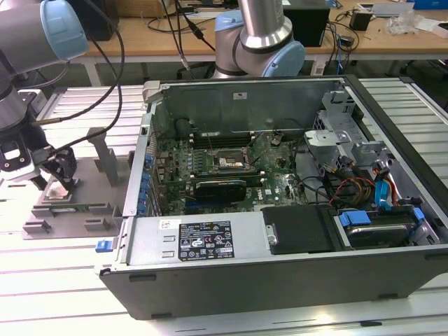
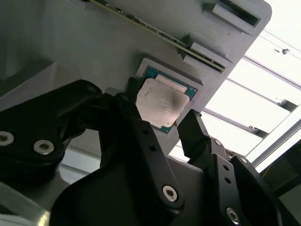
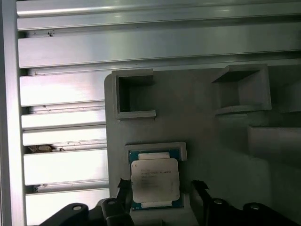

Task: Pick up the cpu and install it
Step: 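Pick up the cpu and move it towards the insertion slot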

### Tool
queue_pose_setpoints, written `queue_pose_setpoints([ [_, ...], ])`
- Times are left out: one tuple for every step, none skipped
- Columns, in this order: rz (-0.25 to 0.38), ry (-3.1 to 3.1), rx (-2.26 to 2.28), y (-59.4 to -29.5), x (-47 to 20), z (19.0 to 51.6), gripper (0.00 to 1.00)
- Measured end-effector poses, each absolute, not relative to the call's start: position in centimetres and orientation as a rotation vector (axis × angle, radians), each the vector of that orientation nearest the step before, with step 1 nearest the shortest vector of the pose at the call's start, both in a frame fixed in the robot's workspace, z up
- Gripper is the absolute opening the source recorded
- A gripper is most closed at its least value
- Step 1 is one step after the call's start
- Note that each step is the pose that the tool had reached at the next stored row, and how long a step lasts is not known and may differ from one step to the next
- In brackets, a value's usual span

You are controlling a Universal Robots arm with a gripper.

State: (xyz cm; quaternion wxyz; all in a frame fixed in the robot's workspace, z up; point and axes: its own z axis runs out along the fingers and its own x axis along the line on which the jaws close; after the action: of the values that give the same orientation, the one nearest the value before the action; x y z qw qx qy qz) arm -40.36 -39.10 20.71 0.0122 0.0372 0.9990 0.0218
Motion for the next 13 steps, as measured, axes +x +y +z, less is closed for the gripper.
queue_pose_setpoints([
  [0.068,3.114,0.116,-39.1,-40.4,20.7,0.6],
  [0.068,3.114,0.116,-39.1,-40.4,20.7,0.66],
  [0.068,3.114,0.116,-39.1,-40.4,20.7,0.66],
  [0.068,3.114,0.116,-39.1,-40.4,20.7,0.66],
  [0.068,3.114,0.116,-39.1,-40.4,20.7,0.66],
  [0.068,3.114,0.116,-39.1,-40.3,20.5,0.66],
  [0.068,3.114,0.116,-39.1,-40.4,20.4,0.66],
  [0.068,3.114,0.116,-39.1,-40.4,20.3,0.66],
  [0.068,3.114,0.116,-39.1,-40.4,20.0,0.66],
  [0.068,3.114,0.116,-39.1,-40.4,19.9,0.66],
  [0.068,3.114,0.116,-39.1,-40.4,19.9,0.66],
  [0.068,3.114,0.116,-39.1,-40.4,19.8,0.66],
  [0.068,3.114,0.116,-39.1,-40.4,19.7,0.66],
])
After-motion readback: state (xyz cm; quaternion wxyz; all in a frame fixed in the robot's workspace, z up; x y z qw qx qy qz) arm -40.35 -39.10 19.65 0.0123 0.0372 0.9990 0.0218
